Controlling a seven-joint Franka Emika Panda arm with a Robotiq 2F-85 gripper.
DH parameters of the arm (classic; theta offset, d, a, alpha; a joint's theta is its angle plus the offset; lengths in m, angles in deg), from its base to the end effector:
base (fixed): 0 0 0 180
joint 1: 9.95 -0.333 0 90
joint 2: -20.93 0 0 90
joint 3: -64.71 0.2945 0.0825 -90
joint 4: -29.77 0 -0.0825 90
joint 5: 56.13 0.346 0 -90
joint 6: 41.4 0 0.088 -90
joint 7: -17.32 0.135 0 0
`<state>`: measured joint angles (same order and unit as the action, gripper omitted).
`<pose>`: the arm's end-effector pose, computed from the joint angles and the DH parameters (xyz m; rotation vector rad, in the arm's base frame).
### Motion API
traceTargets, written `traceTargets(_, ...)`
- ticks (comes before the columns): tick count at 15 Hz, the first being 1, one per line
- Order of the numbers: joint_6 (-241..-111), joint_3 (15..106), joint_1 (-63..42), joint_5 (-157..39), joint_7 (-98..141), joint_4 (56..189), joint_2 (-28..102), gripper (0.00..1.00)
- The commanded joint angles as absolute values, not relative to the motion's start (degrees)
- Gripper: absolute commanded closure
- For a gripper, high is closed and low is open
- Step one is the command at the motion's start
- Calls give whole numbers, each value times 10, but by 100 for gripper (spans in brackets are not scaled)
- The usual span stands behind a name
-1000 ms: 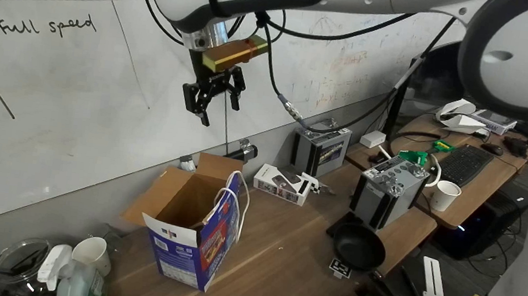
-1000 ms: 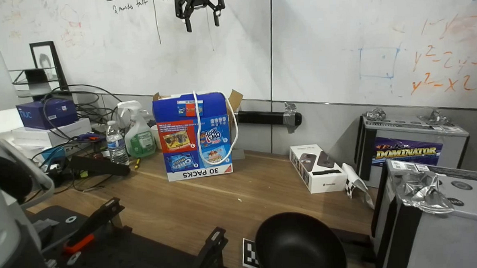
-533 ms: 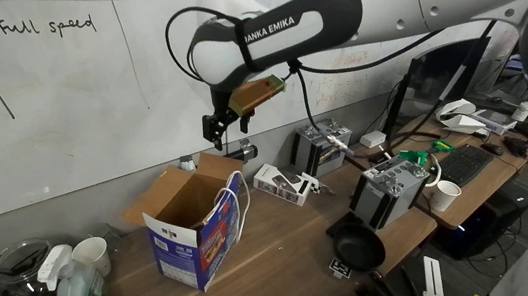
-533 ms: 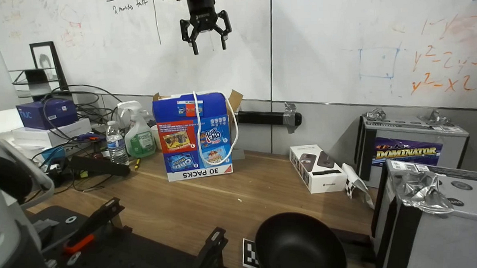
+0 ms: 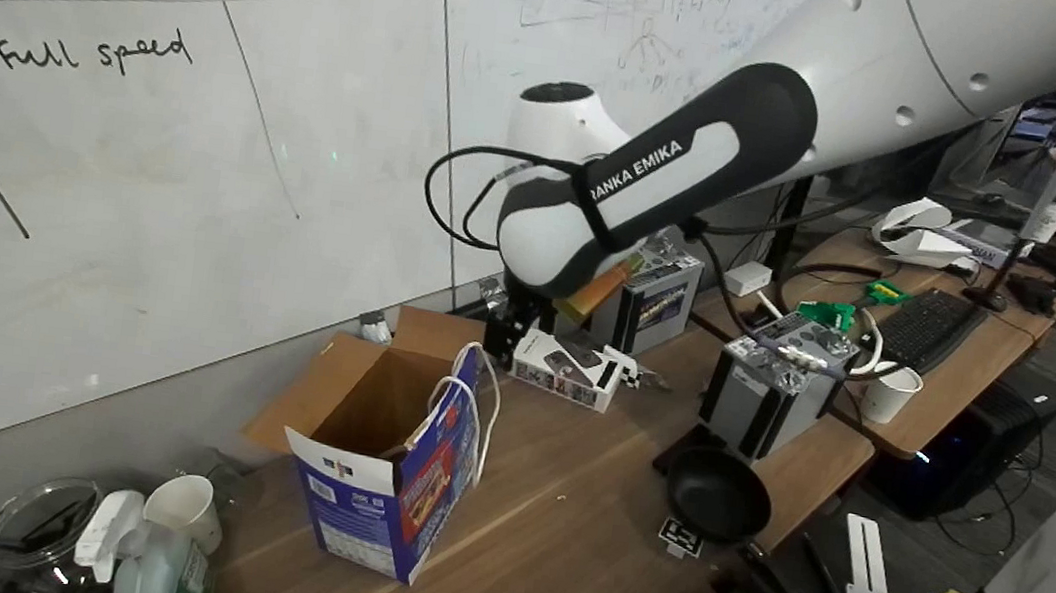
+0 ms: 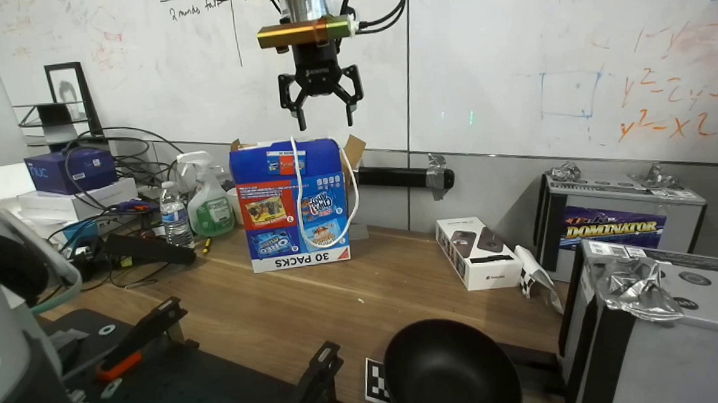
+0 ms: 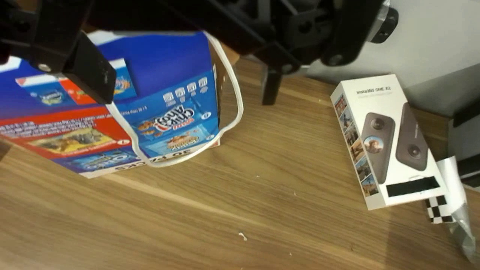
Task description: Pick the ropes and put them in the box
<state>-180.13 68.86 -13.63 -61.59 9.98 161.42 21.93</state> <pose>0.4955 0.0659 0.3274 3.0299 0.5092 0.1636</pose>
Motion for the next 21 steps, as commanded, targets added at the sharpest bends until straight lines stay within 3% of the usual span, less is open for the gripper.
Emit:
traceTargets(1, -1917, 675, -125, -530, -24, 1762, 154, 0)
traceTargets(7, -2016, 663, -153, -318, -290, 1863, 173, 0)
traceTargets(11, -2035, 673, -158, -210, -411, 1842, 208, 0)
traceTargets(21, -2107, 704, -154, -190, -417, 1730, 343, 0)
